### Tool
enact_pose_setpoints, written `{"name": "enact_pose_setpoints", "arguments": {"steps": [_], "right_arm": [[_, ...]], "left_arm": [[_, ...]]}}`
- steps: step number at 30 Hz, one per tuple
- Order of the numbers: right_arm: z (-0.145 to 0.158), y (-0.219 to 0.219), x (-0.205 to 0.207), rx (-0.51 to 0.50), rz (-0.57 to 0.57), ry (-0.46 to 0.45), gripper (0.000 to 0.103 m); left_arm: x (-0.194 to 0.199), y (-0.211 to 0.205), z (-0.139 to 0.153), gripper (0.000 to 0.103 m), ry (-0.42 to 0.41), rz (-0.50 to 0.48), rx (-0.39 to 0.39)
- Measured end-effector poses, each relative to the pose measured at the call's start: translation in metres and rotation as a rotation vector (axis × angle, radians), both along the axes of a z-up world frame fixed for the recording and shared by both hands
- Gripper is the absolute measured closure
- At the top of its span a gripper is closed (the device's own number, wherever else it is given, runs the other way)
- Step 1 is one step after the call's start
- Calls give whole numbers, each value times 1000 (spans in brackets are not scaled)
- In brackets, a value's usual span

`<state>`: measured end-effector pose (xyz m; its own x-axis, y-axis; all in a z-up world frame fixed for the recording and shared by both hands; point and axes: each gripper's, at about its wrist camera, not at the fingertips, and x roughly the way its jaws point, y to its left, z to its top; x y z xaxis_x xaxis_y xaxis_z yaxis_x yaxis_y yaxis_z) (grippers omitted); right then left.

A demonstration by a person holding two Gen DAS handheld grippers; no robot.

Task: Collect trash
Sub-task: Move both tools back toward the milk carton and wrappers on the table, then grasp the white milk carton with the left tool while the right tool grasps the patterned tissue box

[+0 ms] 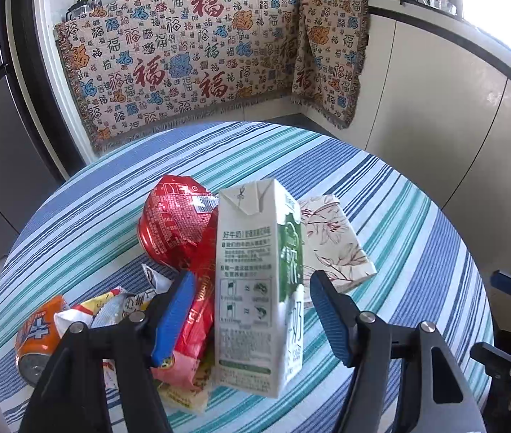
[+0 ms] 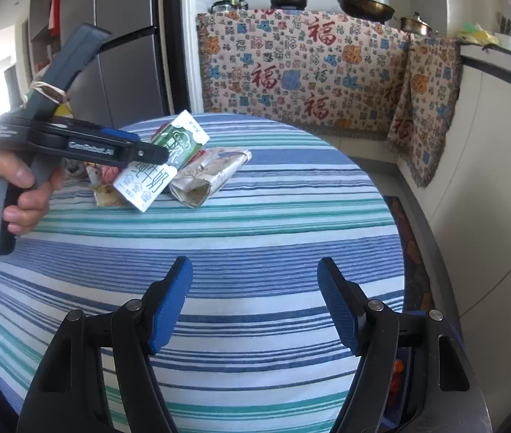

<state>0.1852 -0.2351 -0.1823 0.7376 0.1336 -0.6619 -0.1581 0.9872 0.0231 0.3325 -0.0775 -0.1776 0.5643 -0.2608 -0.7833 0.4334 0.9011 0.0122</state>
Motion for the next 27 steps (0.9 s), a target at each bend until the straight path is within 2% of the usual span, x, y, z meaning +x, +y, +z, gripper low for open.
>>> {"name": "enact_pose_setpoints", "arguments": {"steps": [5, 7, 10, 18, 22, 27], "right_arm": [[0, 0, 1, -1, 4, 1, 28], [1, -1, 2, 0, 5, -1, 28], [2, -2, 3, 6, 2, -6, 28], [-2, 1, 5, 1, -3, 10, 27], [-9, 4, 9, 12, 12, 43, 27], [-13, 9, 27, 87, 19, 97, 27]], "left_arm": [[3, -4, -6, 36, 14, -25, -10], [1, -4, -4, 53, 13, -22, -18], [-5, -2, 1, 60, 16, -5, -35], [-54, 20, 17, 61, 51, 69, -81], [-92, 50, 17, 61, 57, 148, -84], [-128, 84, 7, 61, 50, 263, -51]]}}
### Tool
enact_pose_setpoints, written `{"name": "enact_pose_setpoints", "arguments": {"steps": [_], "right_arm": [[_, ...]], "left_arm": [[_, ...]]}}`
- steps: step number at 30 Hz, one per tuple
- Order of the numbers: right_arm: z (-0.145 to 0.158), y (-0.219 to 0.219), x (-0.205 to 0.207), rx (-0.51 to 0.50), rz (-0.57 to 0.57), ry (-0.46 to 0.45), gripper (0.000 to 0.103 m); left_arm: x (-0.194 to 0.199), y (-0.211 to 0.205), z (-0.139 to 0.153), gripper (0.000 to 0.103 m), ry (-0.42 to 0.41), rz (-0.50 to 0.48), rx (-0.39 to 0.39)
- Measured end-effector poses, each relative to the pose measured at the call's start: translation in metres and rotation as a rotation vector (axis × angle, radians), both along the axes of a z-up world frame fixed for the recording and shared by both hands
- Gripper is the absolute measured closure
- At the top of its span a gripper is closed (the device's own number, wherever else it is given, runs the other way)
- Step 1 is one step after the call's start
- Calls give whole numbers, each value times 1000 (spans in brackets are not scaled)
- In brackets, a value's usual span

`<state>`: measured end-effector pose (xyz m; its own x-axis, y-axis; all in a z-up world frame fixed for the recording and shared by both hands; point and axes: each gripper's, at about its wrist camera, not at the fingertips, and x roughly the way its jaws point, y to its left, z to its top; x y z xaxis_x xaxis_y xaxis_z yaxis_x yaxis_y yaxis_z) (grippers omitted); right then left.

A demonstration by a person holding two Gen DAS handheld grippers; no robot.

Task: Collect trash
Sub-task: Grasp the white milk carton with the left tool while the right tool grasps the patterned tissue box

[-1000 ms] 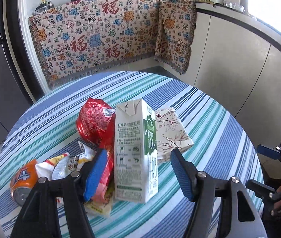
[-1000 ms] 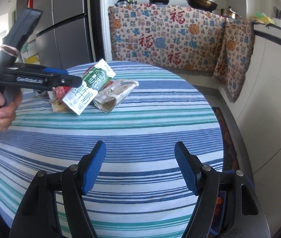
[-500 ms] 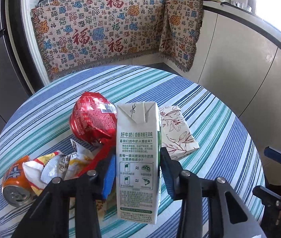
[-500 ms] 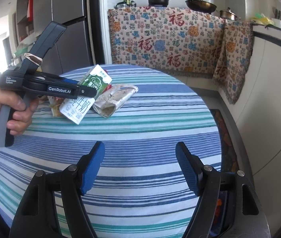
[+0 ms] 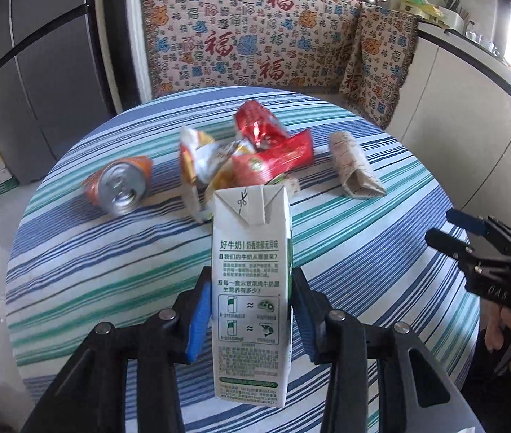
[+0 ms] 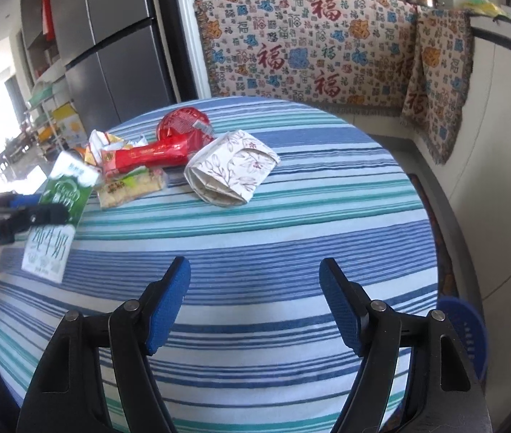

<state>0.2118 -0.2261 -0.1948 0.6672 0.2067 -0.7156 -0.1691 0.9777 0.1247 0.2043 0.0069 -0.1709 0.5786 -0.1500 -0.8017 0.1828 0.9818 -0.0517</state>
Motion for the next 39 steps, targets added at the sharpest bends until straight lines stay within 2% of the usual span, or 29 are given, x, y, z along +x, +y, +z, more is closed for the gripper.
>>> {"name": "enact_pose_setpoints", "arguments": {"steps": [6, 10, 16, 17, 18, 23, 28, 34, 36, 39], "right_arm": [[5, 35, 32, -79, 55, 4, 19], [6, 46, 71, -82, 16, 41, 18], [-6, 58, 114, -182, -38, 129, 21], [-9, 57, 119, -190, -41, 149, 32], [-12, 55, 120, -182, -41, 170, 58], [0, 38, 94, -78, 5, 151, 57], [10, 33, 39, 24, 112, 161, 57], [7, 30, -11, -7, 149, 174, 49], [8, 29, -15, -21, 138, 175, 30], [15, 32, -12, -42, 124, 166, 20]], "left_arm": [[-9, 9, -10, 60, -2, 68, 26], [-7, 10, -17, 47, 19, 80, 22], [-12, 22, -27, 47, 50, 92, 3], [-13, 23, -27, 47, 51, 90, 0], [-15, 25, -27, 47, 50, 87, -6], [-17, 28, -26, 47, 48, 85, -35], [-21, 28, -28, 47, 54, 80, -53], [-22, 30, -32, 44, 79, 55, -59], [-22, 31, -30, 44, 80, 40, -73], [-18, 30, -21, 44, 79, 11, -102]]}}
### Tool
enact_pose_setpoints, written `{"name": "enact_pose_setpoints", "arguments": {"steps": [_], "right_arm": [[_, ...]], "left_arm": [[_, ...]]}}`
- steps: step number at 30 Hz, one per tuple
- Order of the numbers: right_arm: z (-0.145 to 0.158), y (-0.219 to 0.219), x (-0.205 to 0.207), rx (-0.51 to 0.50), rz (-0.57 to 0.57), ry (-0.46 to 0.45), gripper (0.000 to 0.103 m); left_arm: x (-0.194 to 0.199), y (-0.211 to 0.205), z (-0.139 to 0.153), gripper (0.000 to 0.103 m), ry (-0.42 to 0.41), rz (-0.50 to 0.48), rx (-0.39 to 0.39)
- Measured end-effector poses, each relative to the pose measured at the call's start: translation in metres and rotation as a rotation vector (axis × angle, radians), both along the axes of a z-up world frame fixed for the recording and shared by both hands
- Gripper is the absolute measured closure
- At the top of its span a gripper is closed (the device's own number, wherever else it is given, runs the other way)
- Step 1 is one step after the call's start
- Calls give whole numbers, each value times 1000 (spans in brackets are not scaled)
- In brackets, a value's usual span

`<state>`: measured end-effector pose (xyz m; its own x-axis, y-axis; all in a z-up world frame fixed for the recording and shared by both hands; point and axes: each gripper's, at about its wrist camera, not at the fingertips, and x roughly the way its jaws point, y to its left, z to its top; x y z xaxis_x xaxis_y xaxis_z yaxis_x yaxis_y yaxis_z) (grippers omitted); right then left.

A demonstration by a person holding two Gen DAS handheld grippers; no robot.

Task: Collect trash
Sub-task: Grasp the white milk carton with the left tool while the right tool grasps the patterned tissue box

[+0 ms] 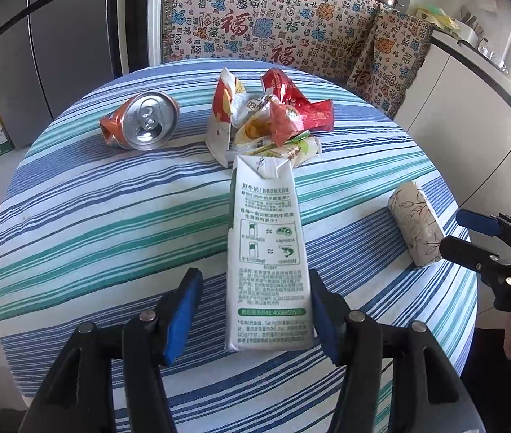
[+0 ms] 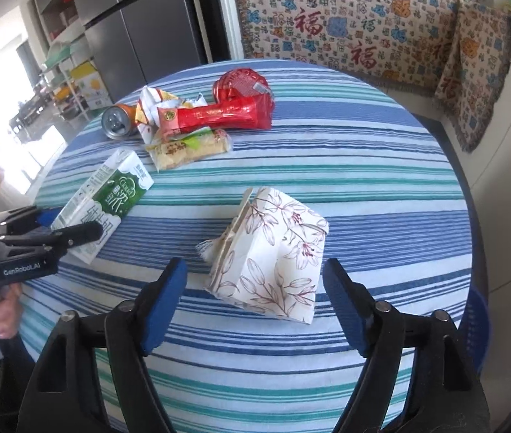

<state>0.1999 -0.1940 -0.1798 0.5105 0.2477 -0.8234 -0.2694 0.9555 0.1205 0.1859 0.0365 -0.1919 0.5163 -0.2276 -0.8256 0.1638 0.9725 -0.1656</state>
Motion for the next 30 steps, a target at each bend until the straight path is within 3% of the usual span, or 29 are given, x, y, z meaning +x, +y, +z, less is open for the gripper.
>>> {"name": "enact_pose_setpoints", "arguments": {"steps": [3, 7, 14, 15, 16, 18, 30], "right_arm": [[4, 9, 8, -19, -1, 19, 17], [-3, 25, 17, -78, -26, 52, 18], [-12, 23, 28, -92, -78, 99, 18], [-13, 24, 30, -103, -72, 106, 20], [-14, 25, 30, -114, -68, 113, 23], [-16, 23, 32, -110, -68, 138, 60], [23, -7, 4, -13, -71, 70, 64]], "left_arm": [[5, -4, 5, 37, -11, -18, 12], [15, -11, 5, 37, -2, -31, 69], [24, -14, -2, 38, 30, -38, 130], [23, -15, -2, 44, 23, -41, 132], [22, -15, -1, 64, 20, -46, 128], [20, -16, 0, 63, 19, -48, 116], [5, -54, 37, 63, -61, -127, 64]]}}
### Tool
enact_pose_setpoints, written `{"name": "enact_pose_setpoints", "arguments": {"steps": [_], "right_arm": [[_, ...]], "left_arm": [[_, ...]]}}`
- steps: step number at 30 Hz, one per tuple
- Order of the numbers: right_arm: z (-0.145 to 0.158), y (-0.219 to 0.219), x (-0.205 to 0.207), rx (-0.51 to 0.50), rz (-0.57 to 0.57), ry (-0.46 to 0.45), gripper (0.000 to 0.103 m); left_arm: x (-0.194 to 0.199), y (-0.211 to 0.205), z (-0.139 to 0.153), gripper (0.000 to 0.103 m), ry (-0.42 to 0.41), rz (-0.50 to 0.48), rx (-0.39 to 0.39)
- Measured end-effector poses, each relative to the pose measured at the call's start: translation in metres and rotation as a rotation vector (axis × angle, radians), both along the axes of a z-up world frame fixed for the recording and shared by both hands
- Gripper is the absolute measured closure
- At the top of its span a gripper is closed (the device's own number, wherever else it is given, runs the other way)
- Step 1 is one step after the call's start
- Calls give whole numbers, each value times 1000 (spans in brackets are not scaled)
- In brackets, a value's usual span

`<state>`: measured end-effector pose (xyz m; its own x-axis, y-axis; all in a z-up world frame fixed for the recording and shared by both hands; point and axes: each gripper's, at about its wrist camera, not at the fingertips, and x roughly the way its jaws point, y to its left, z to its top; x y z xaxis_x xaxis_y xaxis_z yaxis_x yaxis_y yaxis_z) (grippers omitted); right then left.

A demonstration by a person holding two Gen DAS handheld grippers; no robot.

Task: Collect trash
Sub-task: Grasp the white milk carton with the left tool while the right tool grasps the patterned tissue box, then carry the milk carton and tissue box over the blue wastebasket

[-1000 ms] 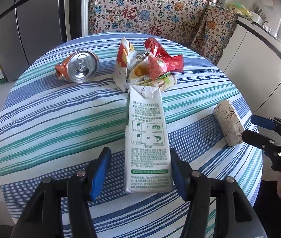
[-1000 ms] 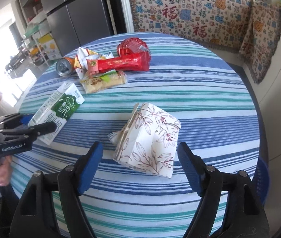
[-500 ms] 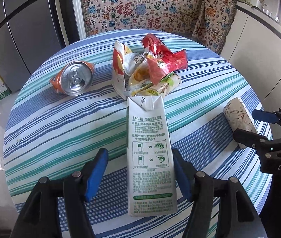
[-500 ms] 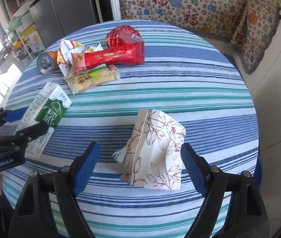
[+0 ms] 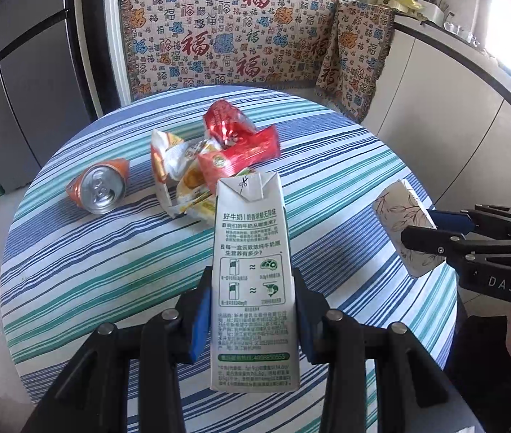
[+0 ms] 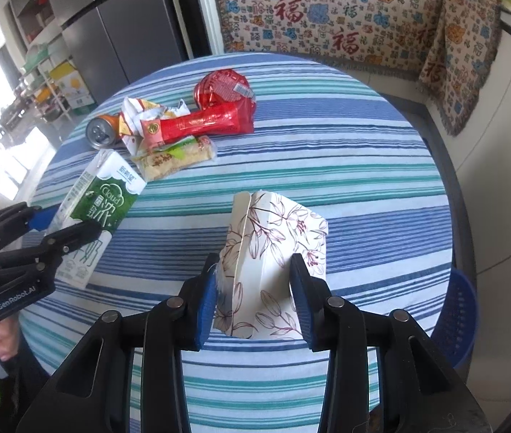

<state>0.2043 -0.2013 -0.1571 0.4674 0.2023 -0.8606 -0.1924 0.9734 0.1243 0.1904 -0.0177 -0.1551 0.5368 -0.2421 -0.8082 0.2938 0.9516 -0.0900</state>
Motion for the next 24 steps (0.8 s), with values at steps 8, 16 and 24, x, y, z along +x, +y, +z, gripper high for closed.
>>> {"name": "enact_pose_setpoints", "arguments": {"steps": [8, 16, 24], "right_arm": [[16, -36, -9, 34, -50, -32, 64], [25, -79, -22, 38, -113, -49, 64], [30, -129, -33, 45, -199, -62, 64]], "left_arm": [[3, -61, 14, 63, -23, -80, -24], [3, -112, 19, 63, -43, -141, -14], [2, -151, 24, 63, -55, -197, -6]]}}
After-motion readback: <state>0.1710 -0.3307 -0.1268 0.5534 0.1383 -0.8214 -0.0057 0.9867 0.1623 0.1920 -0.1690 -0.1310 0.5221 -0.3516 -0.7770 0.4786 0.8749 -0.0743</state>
